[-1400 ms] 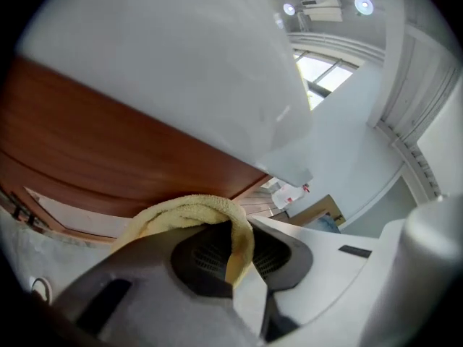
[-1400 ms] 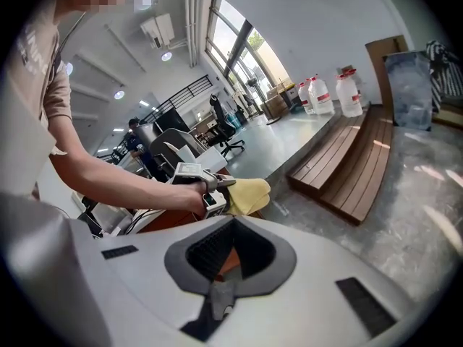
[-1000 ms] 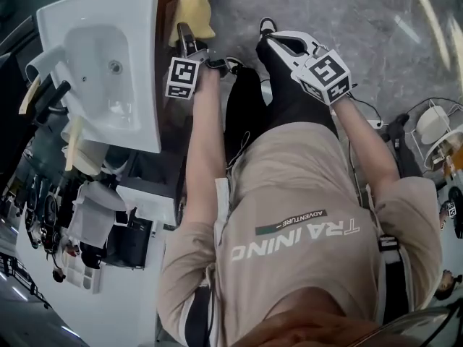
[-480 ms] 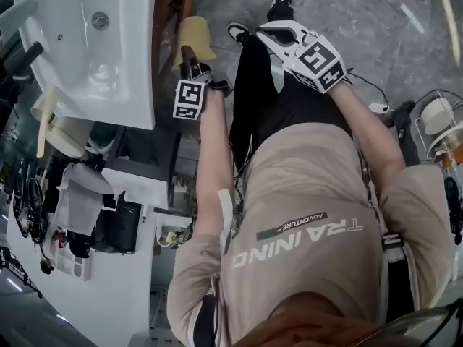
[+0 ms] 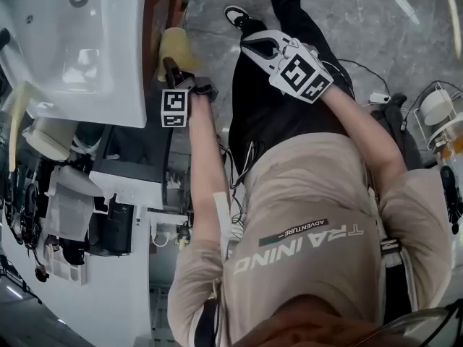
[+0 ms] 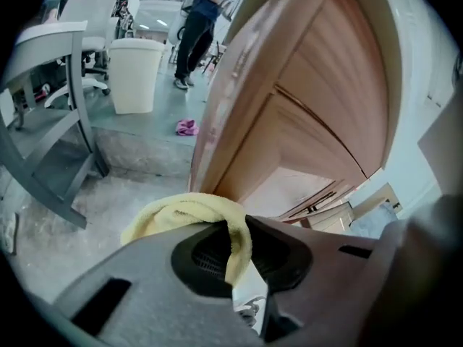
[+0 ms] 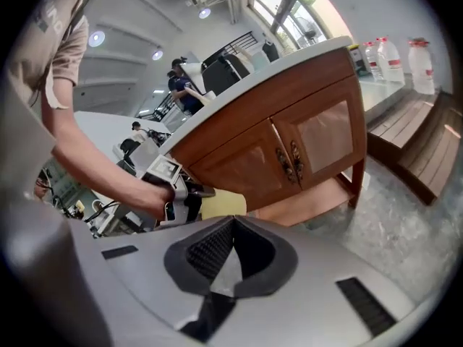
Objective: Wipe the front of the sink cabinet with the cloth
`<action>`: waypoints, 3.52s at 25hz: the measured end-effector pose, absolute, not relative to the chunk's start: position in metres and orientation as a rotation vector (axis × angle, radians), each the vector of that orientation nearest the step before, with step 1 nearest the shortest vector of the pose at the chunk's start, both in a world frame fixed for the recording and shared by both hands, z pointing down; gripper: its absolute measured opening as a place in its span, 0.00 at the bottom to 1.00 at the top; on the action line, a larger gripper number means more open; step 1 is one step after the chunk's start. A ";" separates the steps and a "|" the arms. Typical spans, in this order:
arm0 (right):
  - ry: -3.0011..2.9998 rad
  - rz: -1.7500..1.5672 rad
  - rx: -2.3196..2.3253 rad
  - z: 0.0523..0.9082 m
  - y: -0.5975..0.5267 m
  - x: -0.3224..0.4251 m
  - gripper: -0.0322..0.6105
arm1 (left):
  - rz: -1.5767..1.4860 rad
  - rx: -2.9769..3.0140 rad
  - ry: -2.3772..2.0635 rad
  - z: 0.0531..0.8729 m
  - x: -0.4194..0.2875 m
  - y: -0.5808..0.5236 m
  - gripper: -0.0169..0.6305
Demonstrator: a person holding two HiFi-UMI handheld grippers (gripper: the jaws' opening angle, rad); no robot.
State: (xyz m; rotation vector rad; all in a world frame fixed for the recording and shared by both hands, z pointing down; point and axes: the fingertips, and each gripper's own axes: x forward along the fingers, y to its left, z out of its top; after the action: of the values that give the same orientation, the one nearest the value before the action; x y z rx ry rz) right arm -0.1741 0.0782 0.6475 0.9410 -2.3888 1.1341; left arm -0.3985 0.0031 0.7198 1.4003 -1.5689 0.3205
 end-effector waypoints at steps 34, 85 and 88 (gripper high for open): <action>-2.318 1.251 1.140 0.671 0.056 -0.064 0.07 | 0.284 1.445 -1.505 0.745 -0.265 -0.098 0.09; -2.240 1.399 1.312 0.697 0.013 0.119 0.07 | 0.125 1.697 -1.198 0.731 0.045 -0.258 0.09; -2.238 1.392 1.293 0.699 0.010 0.121 0.07 | 0.091 1.754 -1.154 0.722 0.068 -0.269 0.09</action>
State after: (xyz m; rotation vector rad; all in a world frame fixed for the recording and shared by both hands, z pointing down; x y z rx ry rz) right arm 0.1213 0.0102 0.6991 1.2935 -2.2383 1.3924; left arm 0.0681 -0.2695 0.7221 1.7541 -1.1541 0.0908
